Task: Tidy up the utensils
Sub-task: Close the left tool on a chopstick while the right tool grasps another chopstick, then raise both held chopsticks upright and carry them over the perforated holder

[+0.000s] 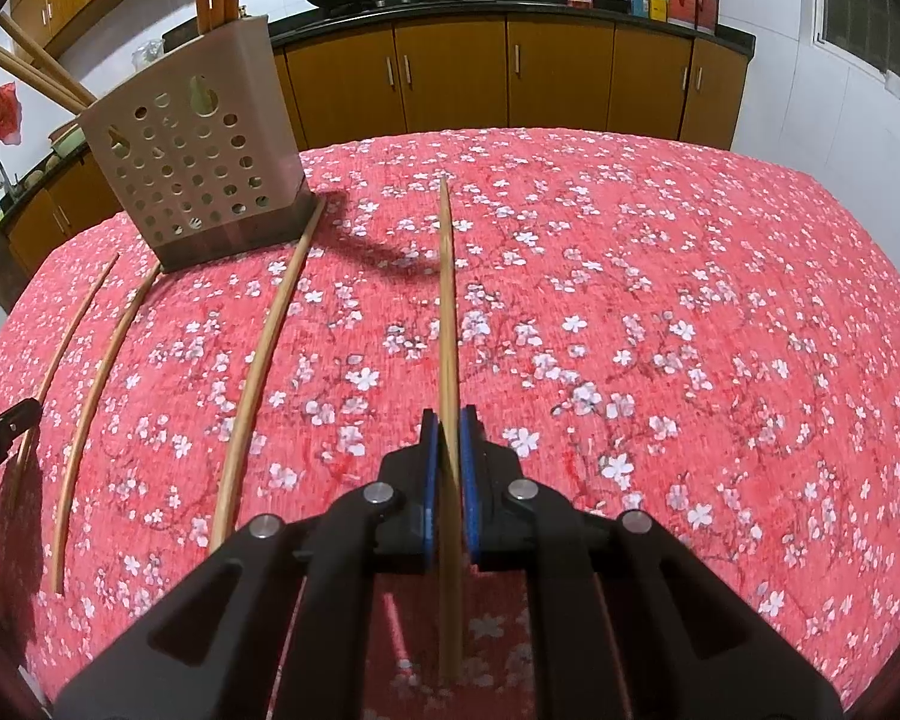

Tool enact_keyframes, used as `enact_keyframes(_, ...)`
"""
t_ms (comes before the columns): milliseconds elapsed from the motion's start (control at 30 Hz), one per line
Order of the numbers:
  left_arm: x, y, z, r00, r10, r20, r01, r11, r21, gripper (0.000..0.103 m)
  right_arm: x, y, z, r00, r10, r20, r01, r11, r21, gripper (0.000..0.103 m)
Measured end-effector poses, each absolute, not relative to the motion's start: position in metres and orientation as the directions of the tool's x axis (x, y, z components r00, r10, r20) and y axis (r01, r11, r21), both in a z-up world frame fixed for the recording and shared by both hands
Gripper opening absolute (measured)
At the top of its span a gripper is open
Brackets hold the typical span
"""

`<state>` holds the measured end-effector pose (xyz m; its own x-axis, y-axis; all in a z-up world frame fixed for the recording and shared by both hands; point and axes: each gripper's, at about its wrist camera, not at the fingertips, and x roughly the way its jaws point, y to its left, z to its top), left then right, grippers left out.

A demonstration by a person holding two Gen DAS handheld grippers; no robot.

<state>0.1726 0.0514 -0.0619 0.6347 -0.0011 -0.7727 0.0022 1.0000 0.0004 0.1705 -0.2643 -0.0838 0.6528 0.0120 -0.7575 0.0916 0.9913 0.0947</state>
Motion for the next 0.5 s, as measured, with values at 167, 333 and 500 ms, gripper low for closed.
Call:
enact_keyframes(167, 0.1709, 0.0517, -0.0613, 0.634, -0.001, -0.773, 0.004, 1.000, 0.002, 0.008, 0.1701, -0.2648, -0.0836, 0.653, 0.015, -0.757, 0.092, 0.991, 0.099, 0.009)
enact_keyframes(333, 0.1713, 0.0496, -0.0612, 0.634, -0.001, -0.773, 0.004, 1.000, 0.002, 0.008, 0.1705, -0.2644, -0.0833, 0.654, 0.023, -0.756, 0.091, 0.990, 0.109, 0.008)
enact_keyframes(500, 0.1664, 0.0502, -0.0572, 0.625, -0.015, -0.780, 0.018, 1.000, -0.005, 0.008, 0.1675, -0.2708, -0.0775, 0.653, 0.050, -0.756, 0.091, 0.985, 0.144, 0.008)
